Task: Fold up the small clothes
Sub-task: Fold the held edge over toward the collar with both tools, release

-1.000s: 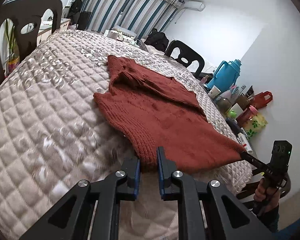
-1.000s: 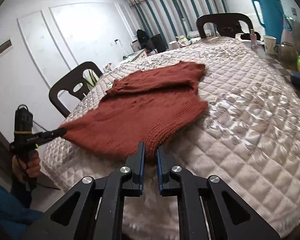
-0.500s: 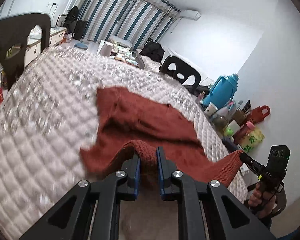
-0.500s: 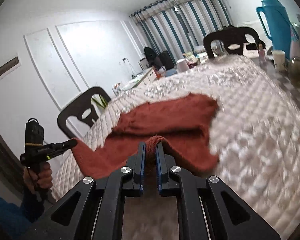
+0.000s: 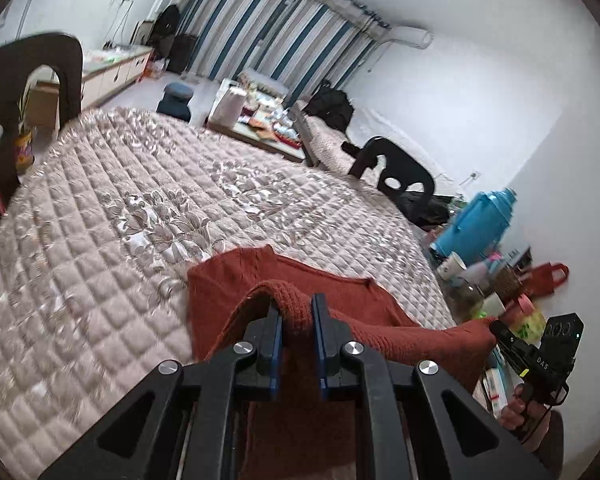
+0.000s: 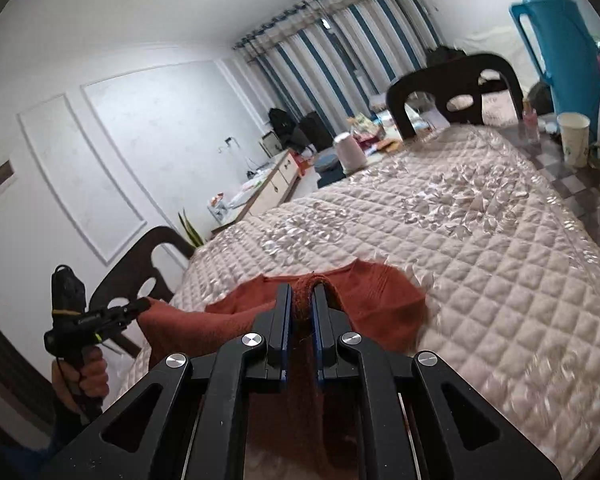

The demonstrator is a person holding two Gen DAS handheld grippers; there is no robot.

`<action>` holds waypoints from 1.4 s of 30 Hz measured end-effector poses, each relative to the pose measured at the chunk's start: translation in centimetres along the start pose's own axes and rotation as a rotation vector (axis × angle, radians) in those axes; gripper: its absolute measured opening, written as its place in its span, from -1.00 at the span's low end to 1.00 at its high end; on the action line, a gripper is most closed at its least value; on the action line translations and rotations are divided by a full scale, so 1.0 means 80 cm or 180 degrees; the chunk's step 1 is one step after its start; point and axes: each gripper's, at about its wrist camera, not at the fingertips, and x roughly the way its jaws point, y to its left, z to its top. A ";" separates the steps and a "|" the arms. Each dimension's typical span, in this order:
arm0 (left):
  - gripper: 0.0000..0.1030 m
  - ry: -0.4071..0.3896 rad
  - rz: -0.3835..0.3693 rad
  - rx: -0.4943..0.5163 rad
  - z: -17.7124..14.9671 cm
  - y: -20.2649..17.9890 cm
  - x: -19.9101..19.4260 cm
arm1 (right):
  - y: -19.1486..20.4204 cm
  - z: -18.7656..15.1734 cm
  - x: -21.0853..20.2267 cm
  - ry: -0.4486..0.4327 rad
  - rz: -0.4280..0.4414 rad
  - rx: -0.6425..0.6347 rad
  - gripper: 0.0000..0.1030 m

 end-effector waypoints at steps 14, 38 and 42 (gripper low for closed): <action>-0.74 0.0511 0.0227 -0.0496 0.036 0.061 0.137 | -0.087 0.030 0.129 0.0485 -0.0310 0.0523 -0.83; -0.19 0.0303 0.0325 -0.0055 0.035 0.043 0.125 | -0.074 0.014 0.138 0.0656 -0.0515 0.0114 -0.26; -0.55 0.0635 0.0515 0.0046 0.024 0.045 0.167 | -0.072 0.012 0.160 0.0778 -0.0509 0.0060 -0.88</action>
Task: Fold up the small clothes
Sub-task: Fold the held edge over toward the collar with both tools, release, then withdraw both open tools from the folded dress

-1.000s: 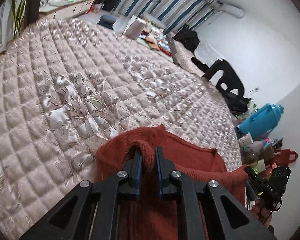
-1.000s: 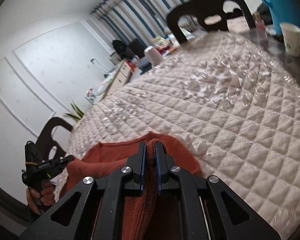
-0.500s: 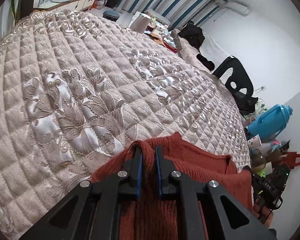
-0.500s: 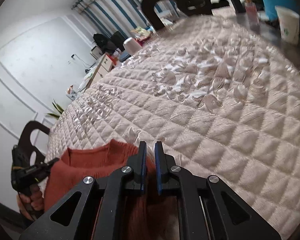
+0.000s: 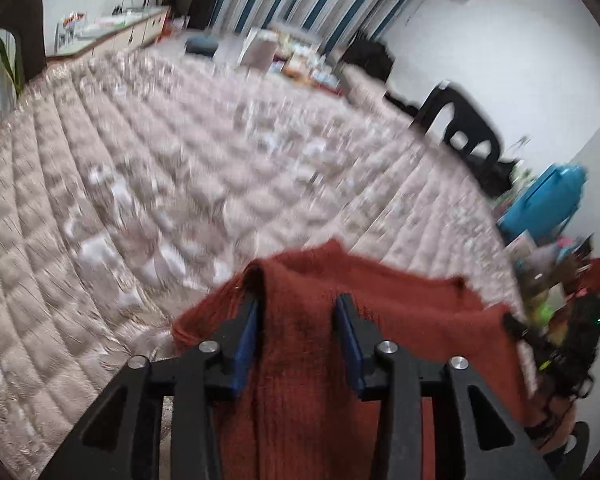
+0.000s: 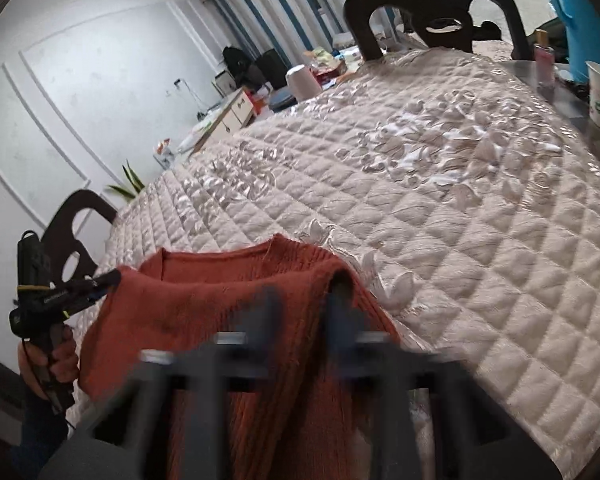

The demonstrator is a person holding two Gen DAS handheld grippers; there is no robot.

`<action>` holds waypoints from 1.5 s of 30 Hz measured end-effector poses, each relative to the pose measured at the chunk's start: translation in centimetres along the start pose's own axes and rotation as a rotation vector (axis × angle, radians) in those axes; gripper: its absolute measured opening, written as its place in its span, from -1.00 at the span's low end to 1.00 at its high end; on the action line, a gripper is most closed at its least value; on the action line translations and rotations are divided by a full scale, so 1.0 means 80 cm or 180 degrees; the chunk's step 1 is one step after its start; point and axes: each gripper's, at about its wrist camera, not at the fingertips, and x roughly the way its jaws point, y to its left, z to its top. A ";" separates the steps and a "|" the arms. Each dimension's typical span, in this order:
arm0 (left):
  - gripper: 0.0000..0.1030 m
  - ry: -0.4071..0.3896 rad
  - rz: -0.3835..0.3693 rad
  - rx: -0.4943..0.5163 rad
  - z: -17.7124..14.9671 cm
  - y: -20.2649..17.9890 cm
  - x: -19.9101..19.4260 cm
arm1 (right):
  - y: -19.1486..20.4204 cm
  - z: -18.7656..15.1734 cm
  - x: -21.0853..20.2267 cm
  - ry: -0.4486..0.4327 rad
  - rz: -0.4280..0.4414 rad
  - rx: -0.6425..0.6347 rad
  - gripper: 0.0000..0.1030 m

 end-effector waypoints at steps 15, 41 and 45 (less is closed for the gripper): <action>-0.68 -0.0359 0.0301 0.0083 0.002 0.001 -0.032 | -0.011 0.012 0.006 -0.0141 -0.0328 0.0057 -0.66; -0.34 -0.0191 0.0288 0.0420 -0.004 -0.068 0.034 | 0.057 -0.001 0.058 0.0136 -0.0613 -0.0339 -0.68; -0.34 -0.0191 0.0244 0.0376 -0.002 -0.067 0.025 | 0.050 0.005 0.049 0.0052 -0.0532 -0.0203 -0.68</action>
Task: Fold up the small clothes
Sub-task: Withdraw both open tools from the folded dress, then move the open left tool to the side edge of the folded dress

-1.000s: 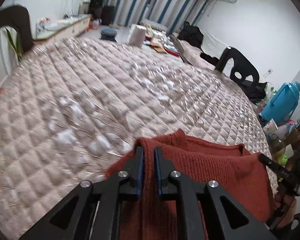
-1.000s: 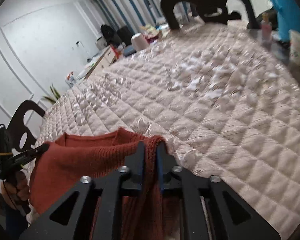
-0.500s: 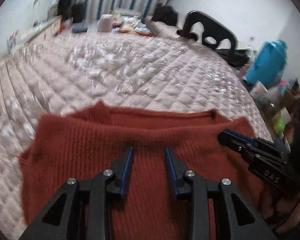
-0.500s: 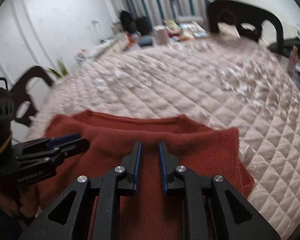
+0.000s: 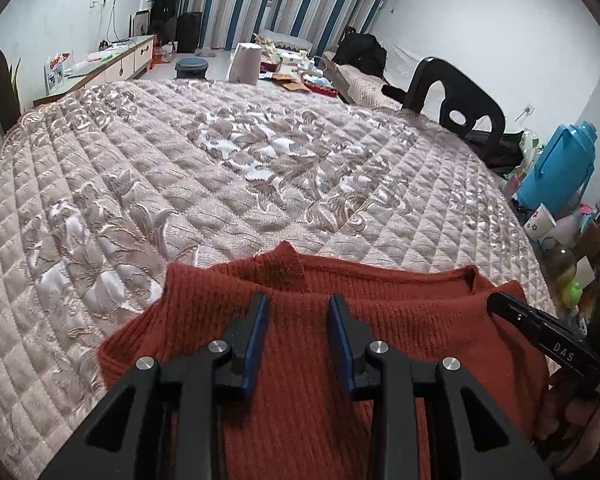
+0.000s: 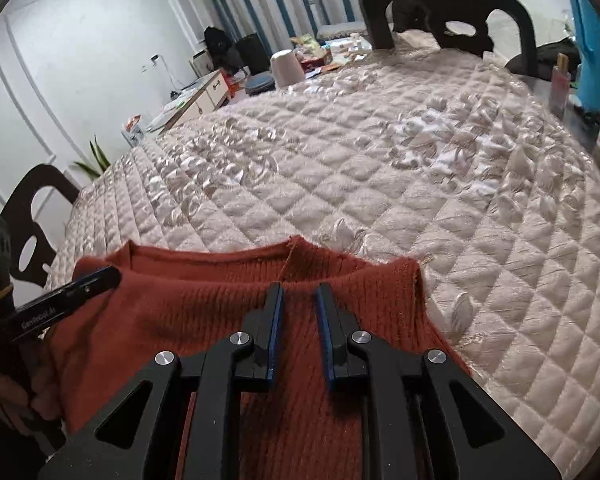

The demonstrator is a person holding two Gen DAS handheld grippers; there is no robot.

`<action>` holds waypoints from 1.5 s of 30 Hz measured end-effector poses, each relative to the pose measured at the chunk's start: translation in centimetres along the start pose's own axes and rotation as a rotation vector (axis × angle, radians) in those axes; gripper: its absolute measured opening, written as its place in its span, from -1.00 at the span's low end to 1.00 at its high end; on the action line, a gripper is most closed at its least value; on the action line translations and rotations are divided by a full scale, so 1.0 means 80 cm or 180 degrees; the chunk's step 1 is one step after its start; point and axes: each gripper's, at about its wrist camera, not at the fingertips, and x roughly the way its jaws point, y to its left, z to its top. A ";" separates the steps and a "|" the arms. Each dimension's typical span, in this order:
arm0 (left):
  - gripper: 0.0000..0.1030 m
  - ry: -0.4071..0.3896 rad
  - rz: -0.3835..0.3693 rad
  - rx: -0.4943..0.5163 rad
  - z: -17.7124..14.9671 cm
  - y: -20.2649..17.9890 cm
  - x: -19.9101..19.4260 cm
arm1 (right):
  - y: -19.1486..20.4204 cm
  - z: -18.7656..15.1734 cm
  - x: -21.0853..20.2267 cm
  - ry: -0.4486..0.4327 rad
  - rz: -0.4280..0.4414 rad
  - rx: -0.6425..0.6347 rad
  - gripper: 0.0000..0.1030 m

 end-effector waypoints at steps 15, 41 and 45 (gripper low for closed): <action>-0.25 -0.0241 -0.0088 0.0462 -0.103 0.011 -0.089 | 0.016 -0.113 -0.089 -0.0202 -0.0167 -0.0428 -0.66; -0.25 -0.0314 0.0267 0.0522 -0.157 -0.012 -0.118 | 0.061 -0.150 -0.094 -0.0135 -0.0119 -0.0744 -0.66; -0.25 -0.0370 0.0256 0.0536 -0.162 -0.015 -0.127 | 0.065 -0.151 -0.099 -0.0201 -0.0126 -0.0749 -0.66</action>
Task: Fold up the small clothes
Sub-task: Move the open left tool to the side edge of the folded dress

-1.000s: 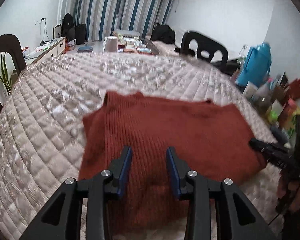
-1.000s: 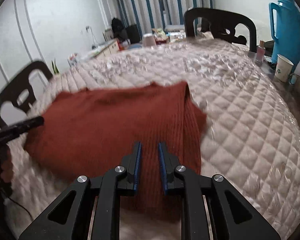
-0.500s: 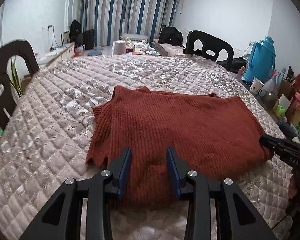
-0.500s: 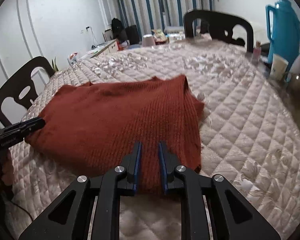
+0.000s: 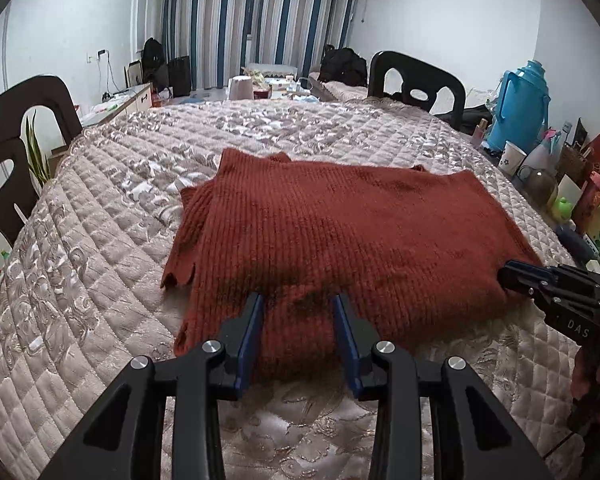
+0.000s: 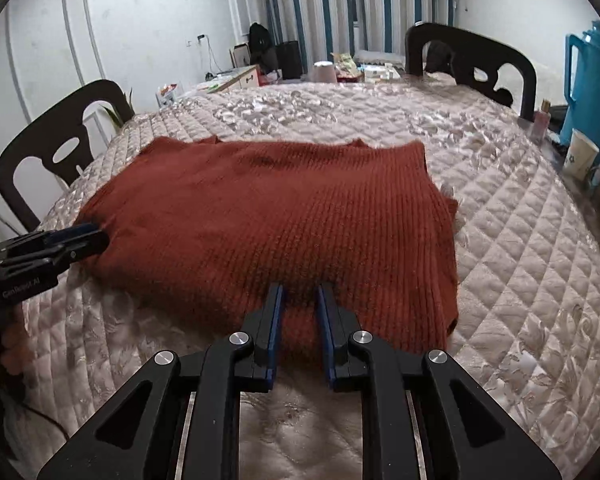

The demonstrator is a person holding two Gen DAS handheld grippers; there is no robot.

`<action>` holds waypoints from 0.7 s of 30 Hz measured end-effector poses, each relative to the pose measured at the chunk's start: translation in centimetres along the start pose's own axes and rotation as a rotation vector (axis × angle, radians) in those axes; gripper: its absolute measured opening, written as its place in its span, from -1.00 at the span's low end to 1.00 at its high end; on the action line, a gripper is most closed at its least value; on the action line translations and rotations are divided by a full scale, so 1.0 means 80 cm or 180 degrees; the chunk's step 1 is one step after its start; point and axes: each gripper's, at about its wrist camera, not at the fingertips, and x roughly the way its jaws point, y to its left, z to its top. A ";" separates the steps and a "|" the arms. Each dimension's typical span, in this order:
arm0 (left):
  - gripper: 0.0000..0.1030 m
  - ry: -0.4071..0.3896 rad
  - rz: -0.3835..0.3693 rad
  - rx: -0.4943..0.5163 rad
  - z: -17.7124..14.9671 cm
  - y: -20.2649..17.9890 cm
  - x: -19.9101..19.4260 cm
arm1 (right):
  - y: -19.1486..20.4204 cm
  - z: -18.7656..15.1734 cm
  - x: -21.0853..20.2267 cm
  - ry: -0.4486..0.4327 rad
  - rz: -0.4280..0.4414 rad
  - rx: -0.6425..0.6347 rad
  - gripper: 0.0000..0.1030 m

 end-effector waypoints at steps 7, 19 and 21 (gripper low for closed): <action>-0.25 -0.0119 0.0075 -0.0021 0.021 0.000 0.001 | 0.018 0.023 -0.001 -0.0160 0.0089 -0.0041 -0.66; -0.22 -0.0082 0.0056 -0.0145 0.027 0.017 0.019 | 0.043 0.071 0.053 -0.0027 0.0143 -0.0172 -0.66; -0.22 -0.0111 0.0099 -0.0131 0.029 0.019 0.021 | 0.047 0.086 0.065 0.0024 0.0127 -0.0168 -0.66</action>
